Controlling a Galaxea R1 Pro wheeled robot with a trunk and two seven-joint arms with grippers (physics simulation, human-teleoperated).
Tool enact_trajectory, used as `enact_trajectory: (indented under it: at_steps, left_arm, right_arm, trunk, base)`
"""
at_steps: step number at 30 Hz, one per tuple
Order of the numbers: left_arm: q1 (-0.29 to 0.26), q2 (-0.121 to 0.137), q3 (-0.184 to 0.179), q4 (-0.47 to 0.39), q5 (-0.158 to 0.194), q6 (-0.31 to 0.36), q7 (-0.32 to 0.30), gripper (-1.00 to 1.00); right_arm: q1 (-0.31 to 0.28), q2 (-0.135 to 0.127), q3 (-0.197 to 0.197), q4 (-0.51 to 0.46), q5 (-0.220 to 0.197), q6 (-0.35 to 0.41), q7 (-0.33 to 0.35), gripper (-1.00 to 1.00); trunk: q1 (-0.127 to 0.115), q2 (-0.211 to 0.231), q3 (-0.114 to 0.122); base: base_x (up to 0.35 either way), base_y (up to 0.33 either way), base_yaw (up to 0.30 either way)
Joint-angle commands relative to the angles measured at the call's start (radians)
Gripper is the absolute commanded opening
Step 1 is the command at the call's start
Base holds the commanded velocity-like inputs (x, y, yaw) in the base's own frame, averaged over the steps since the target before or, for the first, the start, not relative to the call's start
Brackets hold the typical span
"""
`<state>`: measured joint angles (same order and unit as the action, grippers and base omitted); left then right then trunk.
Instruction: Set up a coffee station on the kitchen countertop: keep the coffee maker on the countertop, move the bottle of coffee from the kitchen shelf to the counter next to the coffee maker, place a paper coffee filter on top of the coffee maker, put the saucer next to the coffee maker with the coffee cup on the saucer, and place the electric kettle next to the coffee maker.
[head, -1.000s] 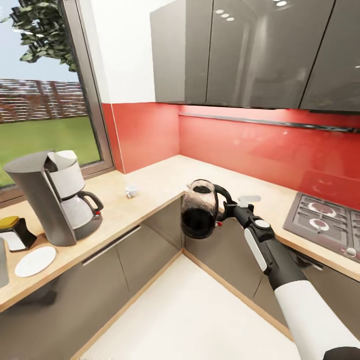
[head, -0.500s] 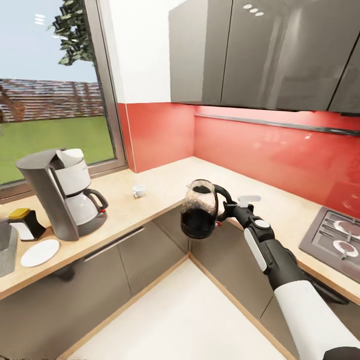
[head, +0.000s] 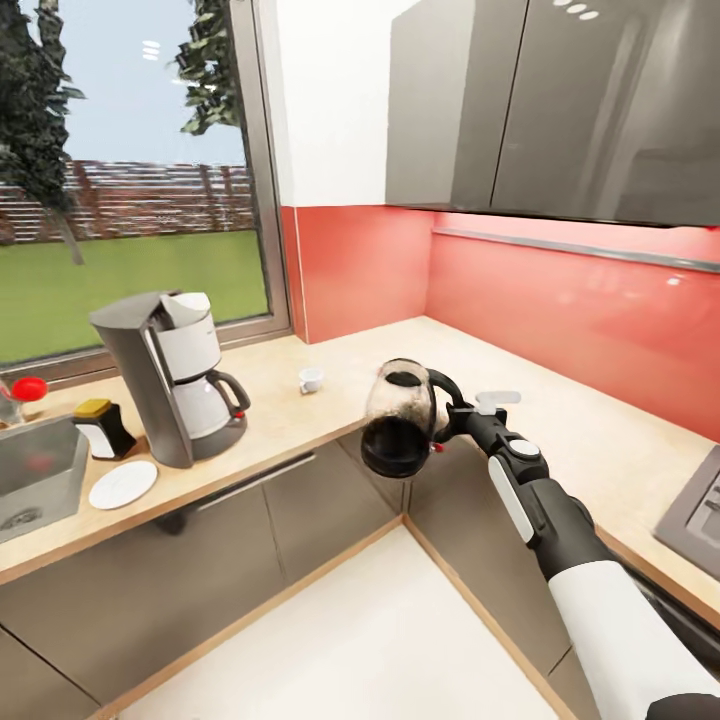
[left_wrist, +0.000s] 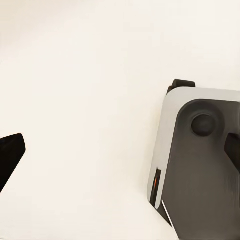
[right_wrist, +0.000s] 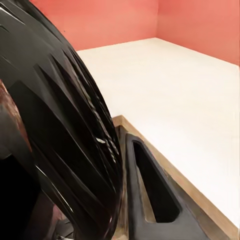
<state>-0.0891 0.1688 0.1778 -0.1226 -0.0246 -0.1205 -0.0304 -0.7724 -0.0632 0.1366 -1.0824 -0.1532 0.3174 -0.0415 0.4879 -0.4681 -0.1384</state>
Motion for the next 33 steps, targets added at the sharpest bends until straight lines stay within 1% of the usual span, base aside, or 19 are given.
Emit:
enact_trajectory:
  at_steps: [1,11,22,28,33]
  left_arm:
    - [-0.001,0.0,0.006,0.001,-0.003,-0.004,-0.003,1.0]
    - [-0.001,0.0,0.006,0.001,-0.003,-0.004,-0.003,1.0]
    - [-0.001,0.0,0.006,0.001,-0.003,-0.004,-0.003,1.0]
    - [-0.001,0.0,0.006,0.001,-0.003,-0.004,-0.003,1.0]
    - [-0.001,0.0,0.007,0.001,-0.002,-0.004,-0.002,1.0]
  right_arm:
    - [-0.001,-0.001,0.002,-0.002,-0.009,0.004,-0.003,-1.0]
    - [-0.001,-0.001,0.003,-0.002,-0.01,0.003,-0.003,-1.0]
    - [-0.001,0.0,0.003,-0.002,-0.011,0.003,-0.003,-1.0]
    - [-0.001,0.002,0.004,-0.002,-0.011,0.003,-0.003,-1.0]
    - [-0.001,0.002,0.005,-0.002,-0.012,0.003,-0.002,-1.0]
  trunk:
    - [0.0,-0.002,-0.002]
    - [0.0,-0.002,-0.001]
    - [0.0,-0.002,0.008]
    - [0.0,-0.002,0.014]
    - [0.0,-0.002,0.015]
  base:
    - [0.0,0.0,0.274]
    - [0.13,-0.187,0.274]
    - [0.156,-0.221,0.237]
    - [0.07,-0.044,0.205]
    - [0.004,-0.002,0.042]
